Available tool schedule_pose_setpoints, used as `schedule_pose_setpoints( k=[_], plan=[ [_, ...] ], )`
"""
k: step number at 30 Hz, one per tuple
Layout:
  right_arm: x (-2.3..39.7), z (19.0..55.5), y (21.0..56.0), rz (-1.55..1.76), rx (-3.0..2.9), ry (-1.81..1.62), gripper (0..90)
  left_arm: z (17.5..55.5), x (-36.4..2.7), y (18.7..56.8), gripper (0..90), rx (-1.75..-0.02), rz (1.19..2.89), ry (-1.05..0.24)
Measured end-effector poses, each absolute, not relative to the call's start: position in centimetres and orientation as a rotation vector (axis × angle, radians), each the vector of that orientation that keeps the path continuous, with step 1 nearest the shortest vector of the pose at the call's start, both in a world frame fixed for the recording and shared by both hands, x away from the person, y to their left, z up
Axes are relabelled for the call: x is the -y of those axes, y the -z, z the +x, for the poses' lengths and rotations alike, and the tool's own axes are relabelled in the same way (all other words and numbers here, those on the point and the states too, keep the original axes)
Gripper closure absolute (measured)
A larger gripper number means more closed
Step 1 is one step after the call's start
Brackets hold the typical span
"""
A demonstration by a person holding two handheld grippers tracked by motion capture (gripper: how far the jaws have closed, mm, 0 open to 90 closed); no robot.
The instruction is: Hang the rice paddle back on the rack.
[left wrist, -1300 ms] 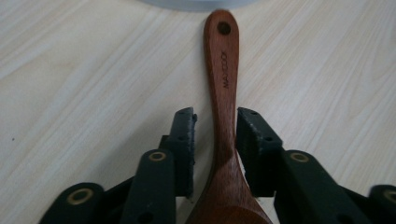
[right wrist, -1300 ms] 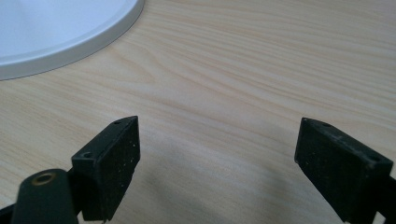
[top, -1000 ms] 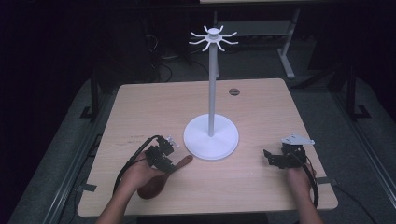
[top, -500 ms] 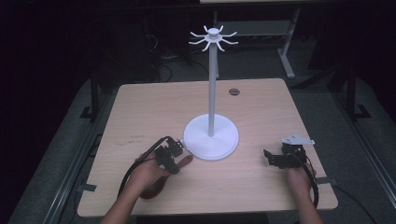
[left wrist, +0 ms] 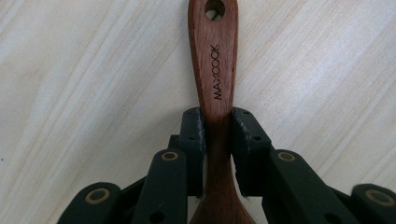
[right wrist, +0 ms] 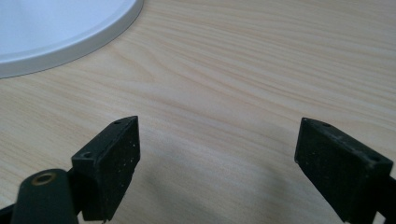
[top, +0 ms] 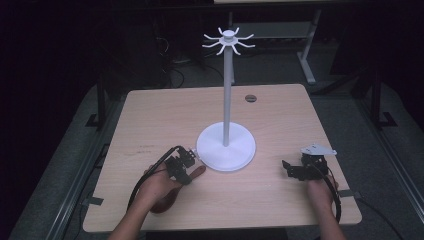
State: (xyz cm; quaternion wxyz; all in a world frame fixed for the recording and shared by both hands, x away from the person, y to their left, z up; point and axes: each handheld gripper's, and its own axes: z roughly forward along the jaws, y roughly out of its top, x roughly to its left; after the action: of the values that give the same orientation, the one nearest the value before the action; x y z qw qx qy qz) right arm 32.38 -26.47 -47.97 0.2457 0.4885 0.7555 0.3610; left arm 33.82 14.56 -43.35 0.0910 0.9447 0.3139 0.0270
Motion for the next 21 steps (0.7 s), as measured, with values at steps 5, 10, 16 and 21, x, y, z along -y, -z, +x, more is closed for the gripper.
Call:
schedule_pose_setpoints(
  k=[5, 10, 16, 21],
  plan=[
    [26.5, 32.4, 47.9, 1.341, -2.062, -0.988, 13.7, 33.9, -14.7, 43.3, 75.8, -0.936, 2.8, -0.071],
    [26.5, 32.4, 47.9, 1.345, -2.062, -0.993, 13.7, 34.0, -15.4, 43.3, 75.9, -0.939, 2.753, -0.028],
    [26.5, 32.4, 47.9, 1.345, -2.061, -0.994, 13.7, 33.9, -16.4, 42.4, 75.9, -0.915, 2.658, -0.032],
    [26.5, 32.4, 48.0, 1.345, -2.06, -0.995, 13.7, 33.7, -17.4, 41.7, 75.9, -0.91, 2.531, -0.06]
  ],
)
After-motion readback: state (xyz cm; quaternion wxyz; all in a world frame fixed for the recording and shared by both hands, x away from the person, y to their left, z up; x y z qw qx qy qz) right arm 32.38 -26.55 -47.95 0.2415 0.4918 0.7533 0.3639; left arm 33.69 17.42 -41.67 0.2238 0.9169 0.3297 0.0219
